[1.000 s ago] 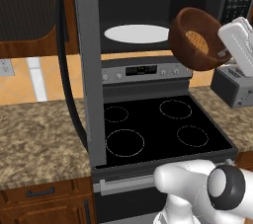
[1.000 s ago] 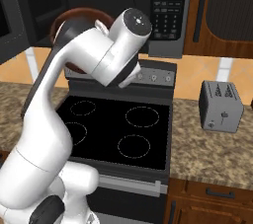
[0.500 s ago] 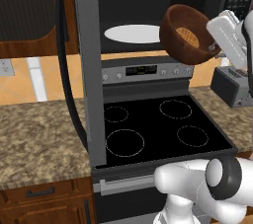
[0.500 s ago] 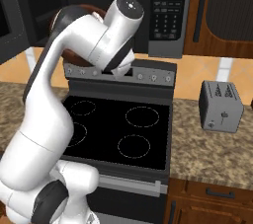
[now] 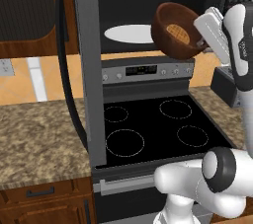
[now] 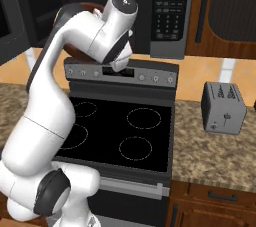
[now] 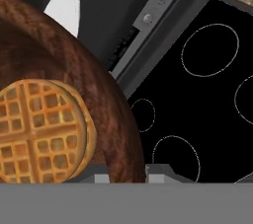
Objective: Open the microwave, place the bowl with waffle inside the microwave, then close the microwave door and turn it on.
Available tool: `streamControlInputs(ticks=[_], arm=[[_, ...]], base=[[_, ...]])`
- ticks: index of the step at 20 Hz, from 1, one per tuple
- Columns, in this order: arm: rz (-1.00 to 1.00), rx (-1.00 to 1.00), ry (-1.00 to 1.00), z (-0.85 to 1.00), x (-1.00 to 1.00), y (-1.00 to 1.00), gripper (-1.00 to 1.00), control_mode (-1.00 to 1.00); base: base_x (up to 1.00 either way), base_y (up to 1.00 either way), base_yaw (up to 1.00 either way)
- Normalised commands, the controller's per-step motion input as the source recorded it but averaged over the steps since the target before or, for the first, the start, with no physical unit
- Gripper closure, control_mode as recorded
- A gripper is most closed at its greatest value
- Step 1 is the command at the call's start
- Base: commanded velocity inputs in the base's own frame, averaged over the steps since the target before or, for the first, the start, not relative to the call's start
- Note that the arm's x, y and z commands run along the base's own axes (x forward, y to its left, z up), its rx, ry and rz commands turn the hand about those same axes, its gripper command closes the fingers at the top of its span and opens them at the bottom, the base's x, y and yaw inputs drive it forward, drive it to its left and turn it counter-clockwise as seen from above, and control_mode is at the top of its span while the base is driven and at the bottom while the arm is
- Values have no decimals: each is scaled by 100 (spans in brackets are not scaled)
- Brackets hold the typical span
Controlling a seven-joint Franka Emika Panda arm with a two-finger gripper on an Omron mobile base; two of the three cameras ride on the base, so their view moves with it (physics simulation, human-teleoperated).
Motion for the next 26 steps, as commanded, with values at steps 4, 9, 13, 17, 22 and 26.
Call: streamControlInputs(ticks=[4,9,13,17,22,26], arm=[[-10,0,0,0,53,37,100,-100],[-12,0,0,1,62,36,100,-100],[-10,0,0,3,67,16,100,-100],[-6,0,3,6,71,0,100,-100],[-2,0,4,1,76,15,100,-100],[0,0,0,0,65,23,100,-100]], base=[[0,0,0],[0,0,0],[0,0,0],[0,0,0],[0,0,0],[0,0,0]])
